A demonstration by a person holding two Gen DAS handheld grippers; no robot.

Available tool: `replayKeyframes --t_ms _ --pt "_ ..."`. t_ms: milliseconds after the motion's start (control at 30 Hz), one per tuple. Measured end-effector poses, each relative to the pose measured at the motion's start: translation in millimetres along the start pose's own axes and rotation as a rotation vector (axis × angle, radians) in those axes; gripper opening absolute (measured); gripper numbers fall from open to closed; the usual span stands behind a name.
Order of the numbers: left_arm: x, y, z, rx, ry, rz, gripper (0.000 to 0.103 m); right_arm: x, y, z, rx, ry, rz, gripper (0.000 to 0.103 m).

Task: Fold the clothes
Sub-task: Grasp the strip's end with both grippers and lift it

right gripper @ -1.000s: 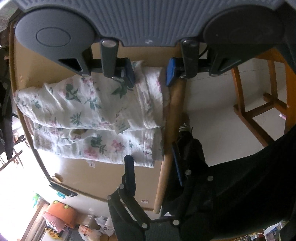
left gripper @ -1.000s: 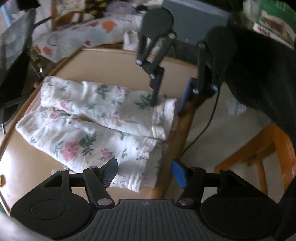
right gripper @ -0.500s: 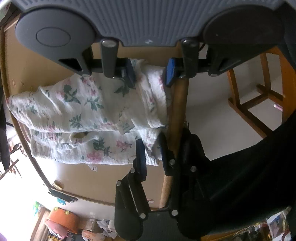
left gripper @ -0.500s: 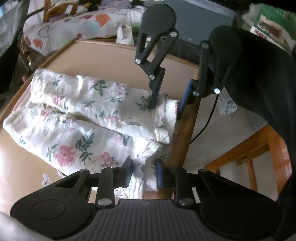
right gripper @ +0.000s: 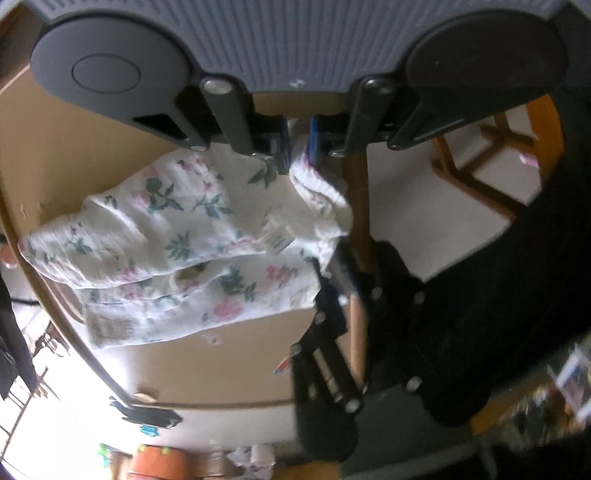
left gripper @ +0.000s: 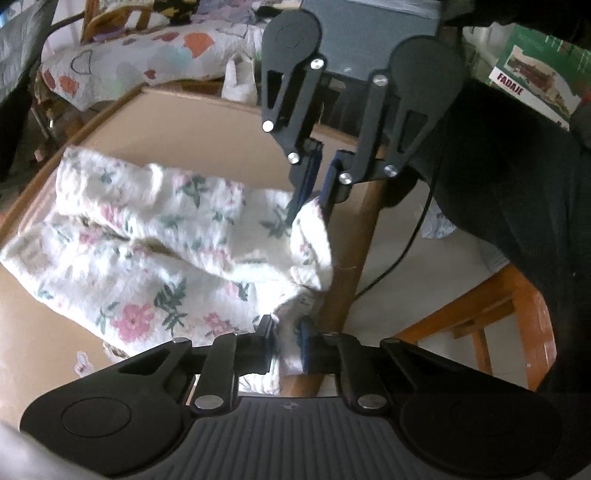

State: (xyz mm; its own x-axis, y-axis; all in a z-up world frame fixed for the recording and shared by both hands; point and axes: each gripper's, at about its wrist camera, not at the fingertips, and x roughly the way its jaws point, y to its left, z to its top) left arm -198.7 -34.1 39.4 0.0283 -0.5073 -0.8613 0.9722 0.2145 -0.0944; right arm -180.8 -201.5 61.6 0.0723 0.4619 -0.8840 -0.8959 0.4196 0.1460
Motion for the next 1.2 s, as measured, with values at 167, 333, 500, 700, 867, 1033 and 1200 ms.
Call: replayKeyframes --t_ms 167,333,500,700,867,1033,1200 --pt "-5 9 4 -0.028 -0.023 0.058 0.014 -6 -31 9 0.130 -0.038 -0.012 0.011" --pt "-2 27 11 -0.057 -0.015 0.119 0.014 4 -51 17 0.196 -0.017 -0.044 0.011" --pt "3 36 15 -0.070 0.005 0.165 0.014 23 -58 15 0.235 0.004 -0.068 0.011" --pt "9 39 16 -0.079 0.041 0.192 0.014 23 -52 16 0.192 0.011 -0.092 0.016" --pt "8 44 18 -0.118 0.043 0.188 0.014 -1 -36 17 0.078 -0.038 -0.156 0.036" --pt "13 50 18 -0.150 0.053 0.177 0.015 -28 -11 22 -0.056 -0.094 -0.163 0.037" --pt "16 54 20 -0.184 0.059 0.170 0.016 -18 31 31 -0.211 -0.067 -0.125 0.036"
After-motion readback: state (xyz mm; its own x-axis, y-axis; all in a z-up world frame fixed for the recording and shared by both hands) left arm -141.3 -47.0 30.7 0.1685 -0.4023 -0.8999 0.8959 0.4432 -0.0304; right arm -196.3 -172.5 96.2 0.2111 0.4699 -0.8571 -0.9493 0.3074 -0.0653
